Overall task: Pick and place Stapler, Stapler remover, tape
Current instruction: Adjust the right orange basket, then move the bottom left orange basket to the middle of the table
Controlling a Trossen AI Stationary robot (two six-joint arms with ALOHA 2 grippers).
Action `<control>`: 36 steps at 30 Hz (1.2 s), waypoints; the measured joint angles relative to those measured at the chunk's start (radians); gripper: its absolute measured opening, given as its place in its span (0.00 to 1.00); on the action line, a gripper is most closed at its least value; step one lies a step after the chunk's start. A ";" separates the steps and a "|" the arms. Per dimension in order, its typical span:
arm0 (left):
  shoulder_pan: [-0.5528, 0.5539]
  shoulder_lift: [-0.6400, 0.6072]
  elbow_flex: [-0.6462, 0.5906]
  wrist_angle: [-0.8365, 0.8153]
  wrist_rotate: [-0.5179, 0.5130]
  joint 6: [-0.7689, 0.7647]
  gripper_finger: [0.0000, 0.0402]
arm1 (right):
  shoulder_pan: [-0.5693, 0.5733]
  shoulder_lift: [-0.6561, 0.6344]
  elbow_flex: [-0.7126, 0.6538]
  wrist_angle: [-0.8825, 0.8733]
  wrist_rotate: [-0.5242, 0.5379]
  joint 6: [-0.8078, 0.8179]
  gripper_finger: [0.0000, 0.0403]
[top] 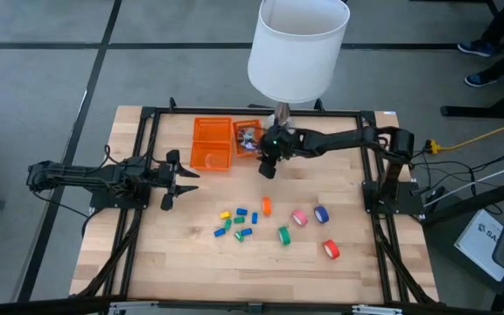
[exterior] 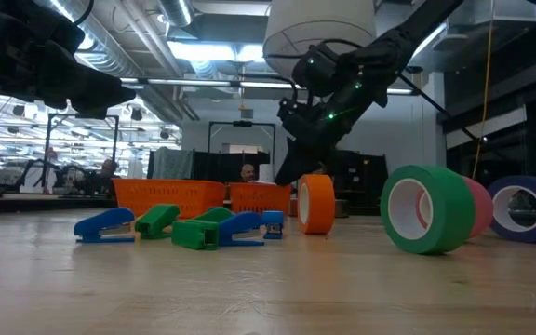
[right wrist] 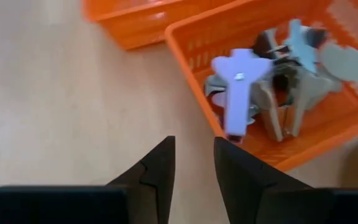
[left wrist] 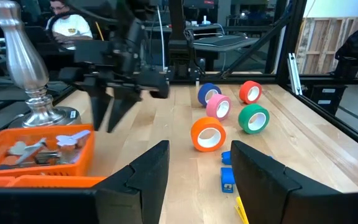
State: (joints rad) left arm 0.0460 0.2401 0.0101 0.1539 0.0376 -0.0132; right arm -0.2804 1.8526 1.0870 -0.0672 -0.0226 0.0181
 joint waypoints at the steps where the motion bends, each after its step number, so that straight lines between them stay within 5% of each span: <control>1: 0.000 0.000 0.000 0.000 0.000 0.000 0.42 | -0.012 0.000 0.000 0.005 0.001 0.000 0.28; 11: 0.000 0.000 0.000 0.000 0.000 0.000 0.42 | -0.085 0.000 0.000 0.097 -0.004 -0.003 0.28; 19: 0.000 0.000 0.000 0.000 0.000 0.000 0.42 | 0.018 0.000 0.000 0.252 -0.202 -0.160 0.28; 26: 0.000 0.000 0.000 0.000 0.000 0.000 0.42 | 0.129 0.001 0.028 0.261 -0.066 -0.379 0.28; 36: 0.000 0.000 0.000 0.000 0.000 0.000 0.42 | 0.141 0.126 0.310 0.006 -0.057 -0.469 0.36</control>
State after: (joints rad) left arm 0.0460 0.2403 0.0103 0.1535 0.0376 -0.0132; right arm -0.1398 1.9790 1.3971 -0.0608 -0.0792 -0.4507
